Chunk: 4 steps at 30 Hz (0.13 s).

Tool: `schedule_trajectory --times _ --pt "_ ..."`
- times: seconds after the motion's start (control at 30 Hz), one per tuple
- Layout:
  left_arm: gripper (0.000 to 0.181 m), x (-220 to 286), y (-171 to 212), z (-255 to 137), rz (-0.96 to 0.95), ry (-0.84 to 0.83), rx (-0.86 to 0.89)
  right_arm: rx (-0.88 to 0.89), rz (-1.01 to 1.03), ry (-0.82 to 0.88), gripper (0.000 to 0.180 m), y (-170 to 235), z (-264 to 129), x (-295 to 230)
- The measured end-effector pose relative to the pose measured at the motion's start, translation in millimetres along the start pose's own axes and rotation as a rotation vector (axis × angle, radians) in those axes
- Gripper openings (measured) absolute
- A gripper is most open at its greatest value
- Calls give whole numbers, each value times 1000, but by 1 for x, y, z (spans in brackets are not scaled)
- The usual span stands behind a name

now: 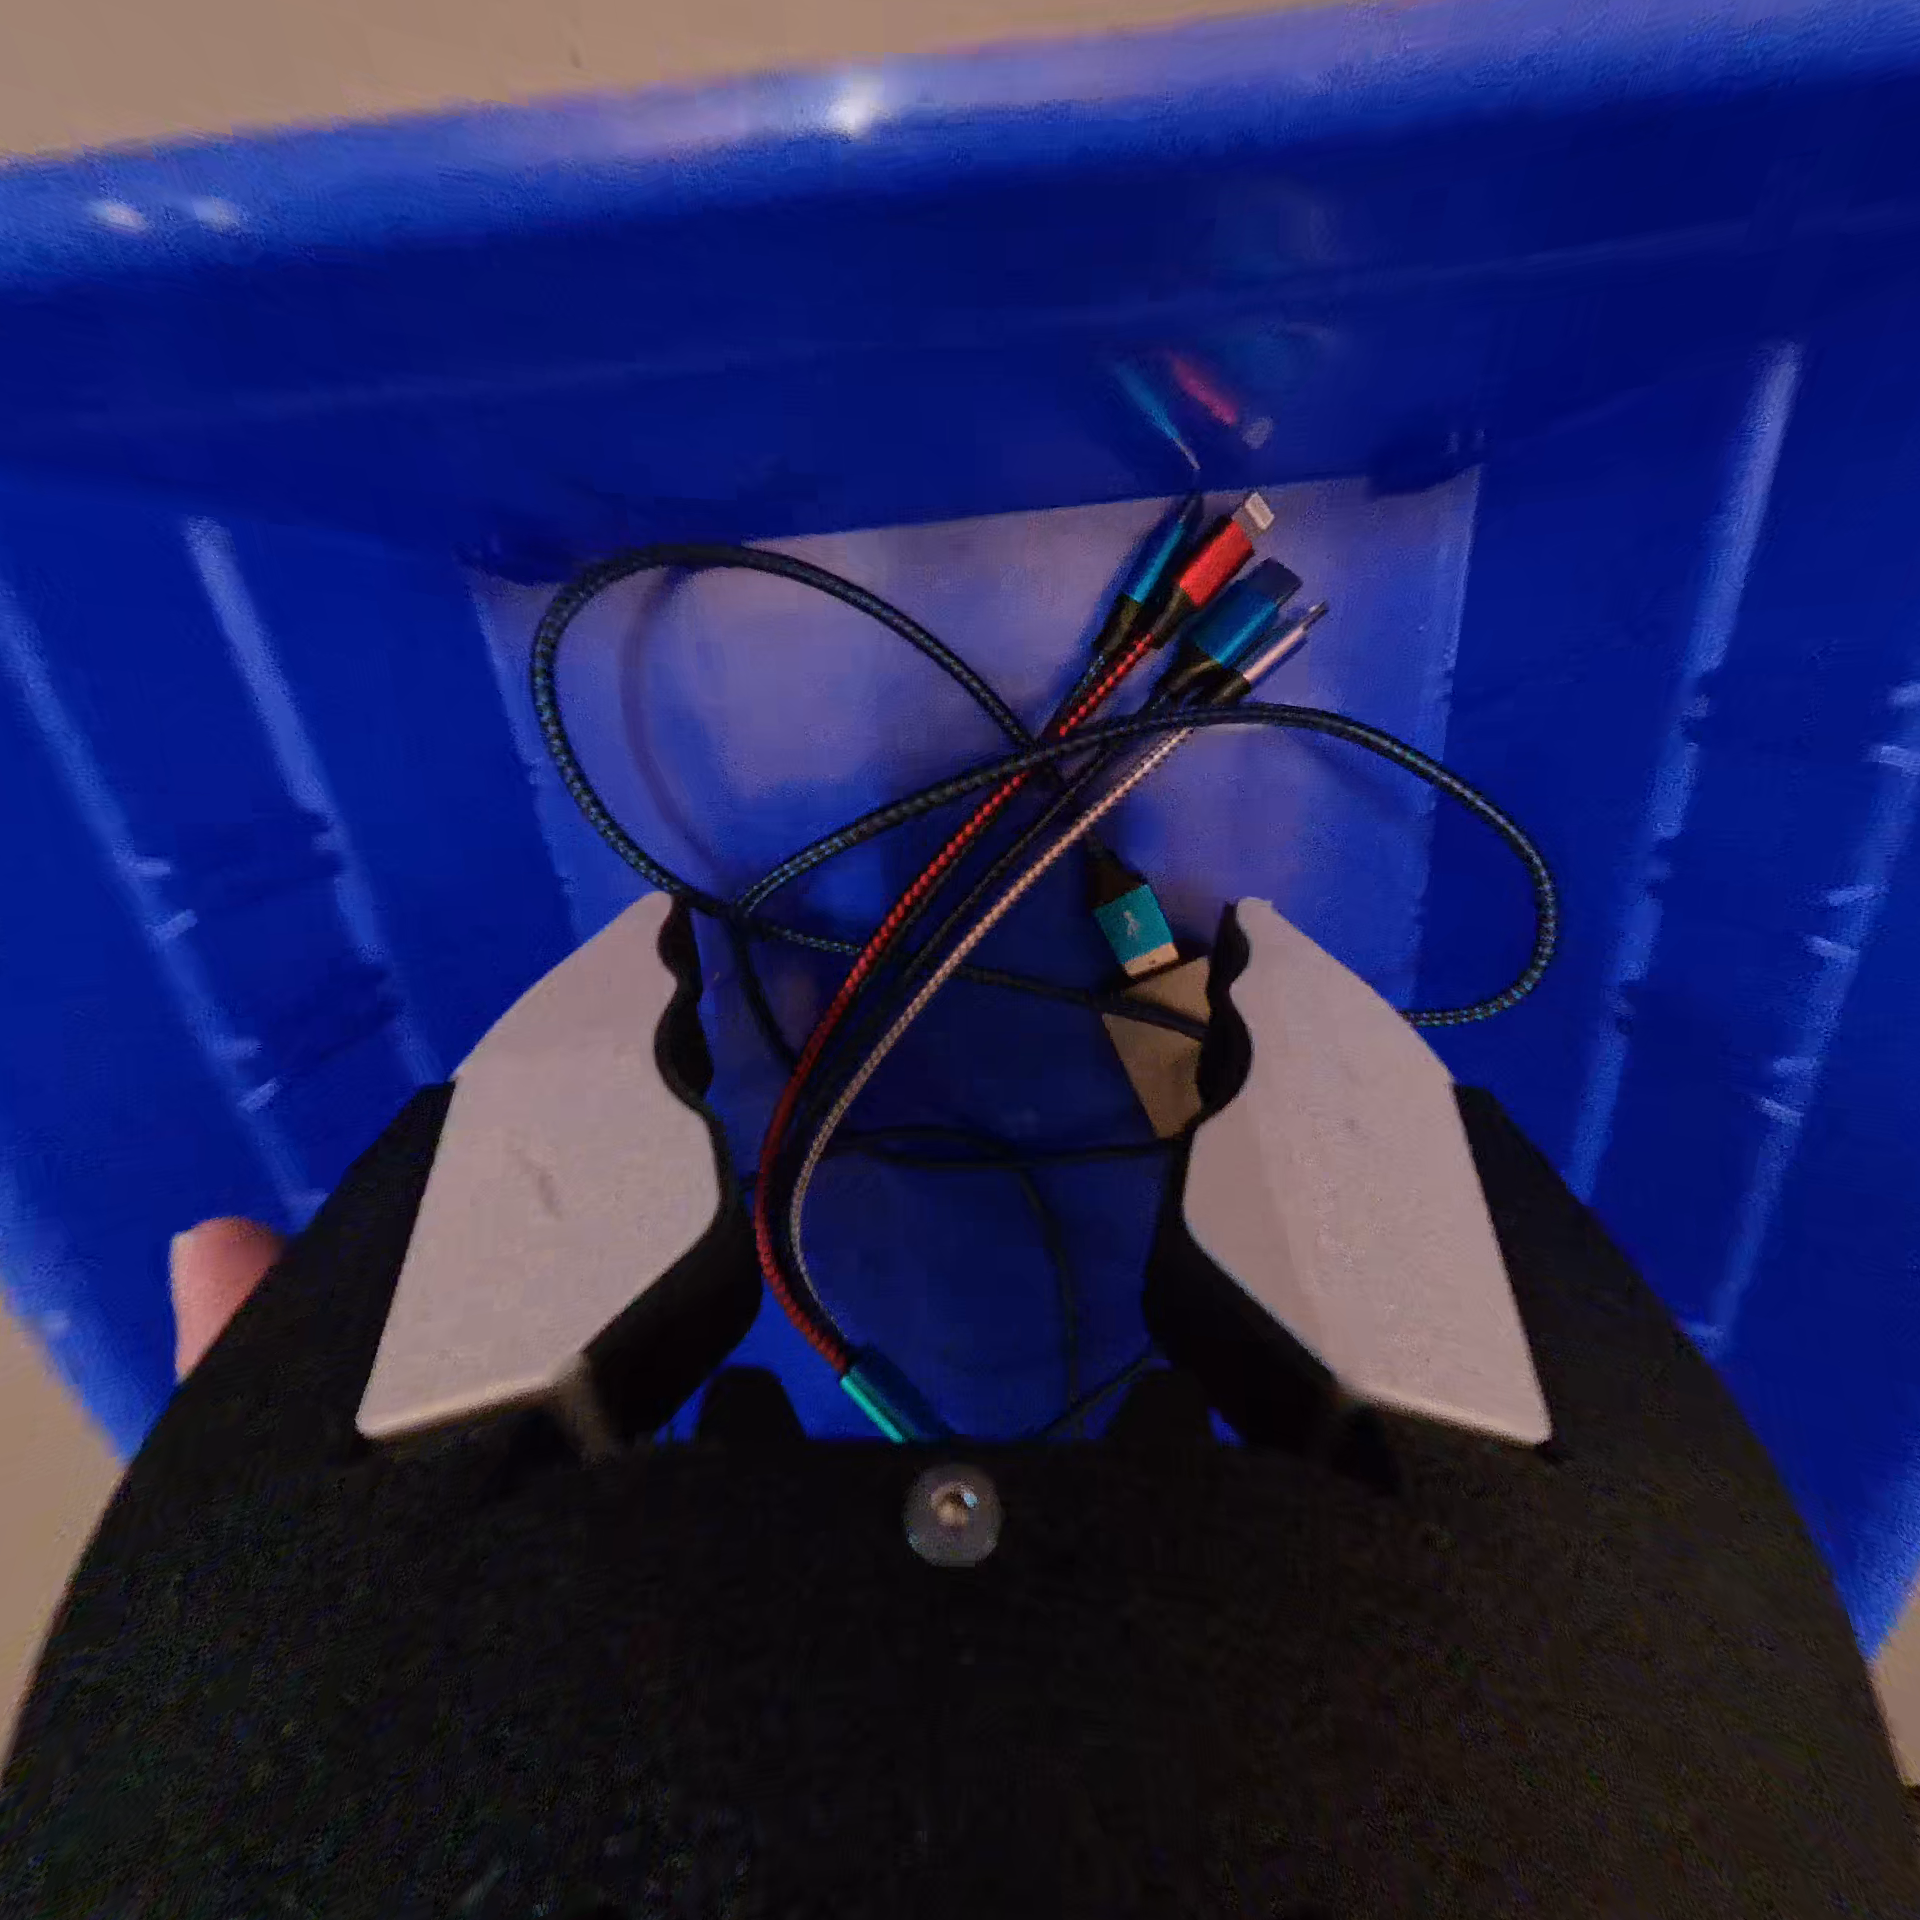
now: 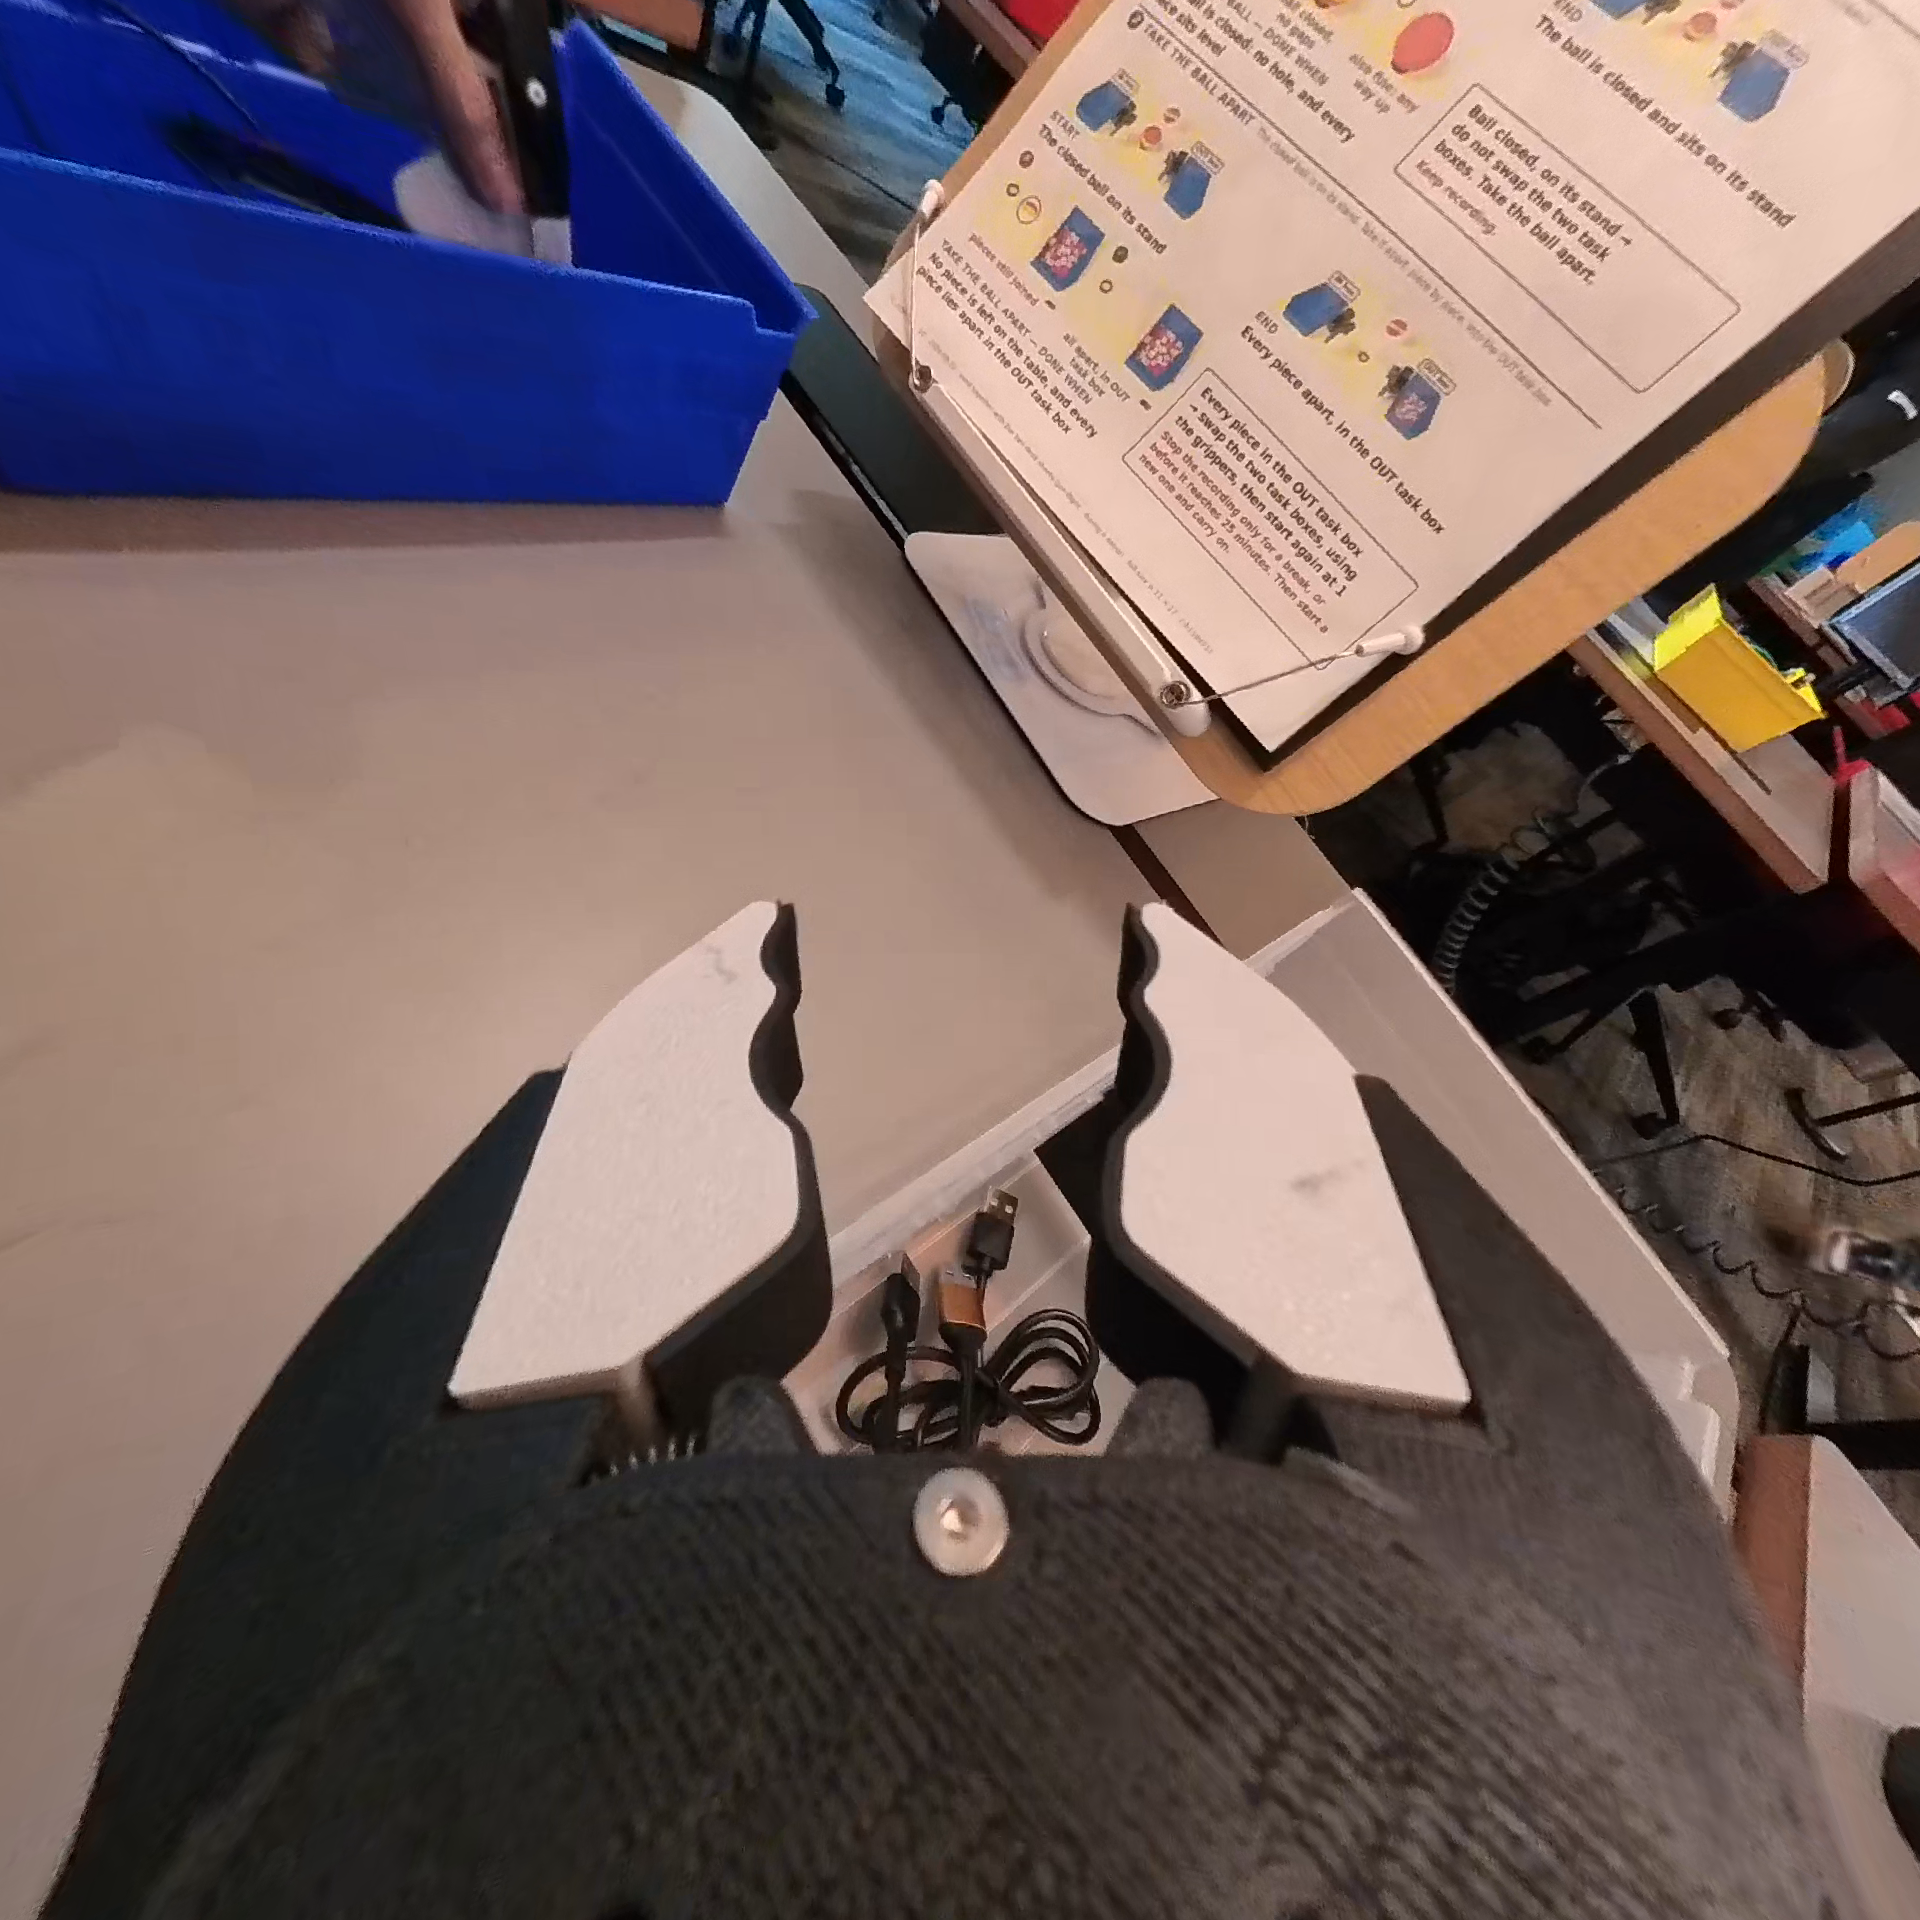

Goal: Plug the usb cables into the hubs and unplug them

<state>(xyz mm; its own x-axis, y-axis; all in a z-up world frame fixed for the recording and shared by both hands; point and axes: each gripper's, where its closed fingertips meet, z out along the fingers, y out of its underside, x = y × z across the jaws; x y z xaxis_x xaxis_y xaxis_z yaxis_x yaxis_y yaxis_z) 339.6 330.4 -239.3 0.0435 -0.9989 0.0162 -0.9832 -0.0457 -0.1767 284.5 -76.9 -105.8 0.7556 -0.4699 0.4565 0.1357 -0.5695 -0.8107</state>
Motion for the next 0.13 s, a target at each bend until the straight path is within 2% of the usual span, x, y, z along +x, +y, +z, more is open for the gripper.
schedule_trajectory --times 0.03,0.13 --pt "93 -1 1 5 -2 11 -7 -3 -6 -1 59 0 0 -1" --pt "96 0 3 16 -30 34 -20 -12 -17 1 60 2 -1 0"
